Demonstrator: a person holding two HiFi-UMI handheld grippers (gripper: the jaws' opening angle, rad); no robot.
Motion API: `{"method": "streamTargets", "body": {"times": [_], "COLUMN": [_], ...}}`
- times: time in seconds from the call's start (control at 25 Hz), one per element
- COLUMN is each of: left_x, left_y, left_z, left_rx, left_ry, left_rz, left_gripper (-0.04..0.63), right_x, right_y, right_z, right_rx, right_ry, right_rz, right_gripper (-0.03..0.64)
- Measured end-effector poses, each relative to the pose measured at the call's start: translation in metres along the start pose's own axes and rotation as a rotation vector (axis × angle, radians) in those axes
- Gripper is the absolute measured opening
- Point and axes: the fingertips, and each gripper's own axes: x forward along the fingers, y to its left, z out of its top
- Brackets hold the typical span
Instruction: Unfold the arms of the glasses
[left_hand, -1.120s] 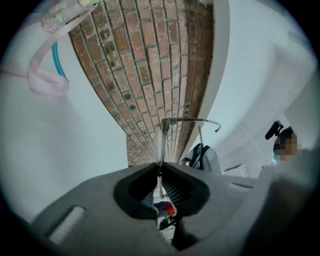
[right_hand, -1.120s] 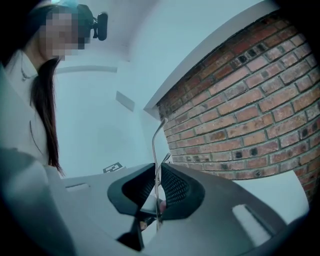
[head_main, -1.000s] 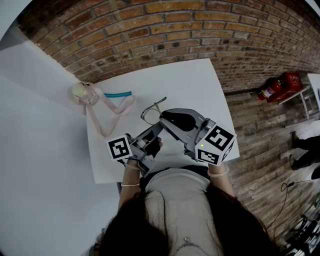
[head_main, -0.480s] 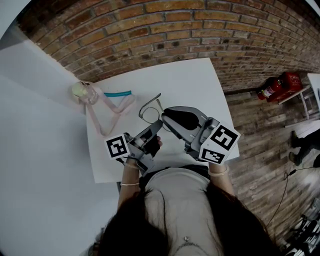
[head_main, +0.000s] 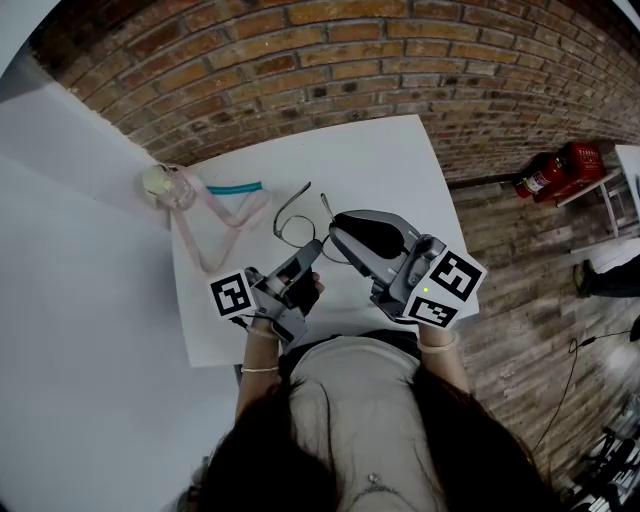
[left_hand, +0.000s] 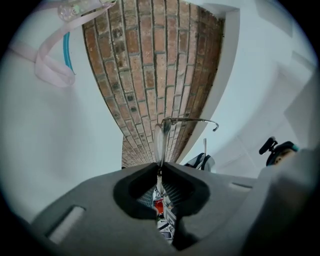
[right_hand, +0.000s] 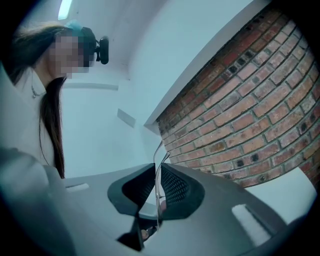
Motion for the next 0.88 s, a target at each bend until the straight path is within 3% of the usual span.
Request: {"method": "streamTargets", "body": {"times": [0.88], "left_x": [-0.004], "left_y": [-0.004], "left_z": [0.008], "left_rx": [-0.048], "left_ry": [-0.047], "left_rz": [-0.039], "left_gripper": [0.029], "right_x": [-0.013], "right_y": [-0.005], "right_z": [0.017], "right_rx": [0.047], "right_ry": [-0.087], "right_rz": [0.011], "right_gripper": [0.035]}}
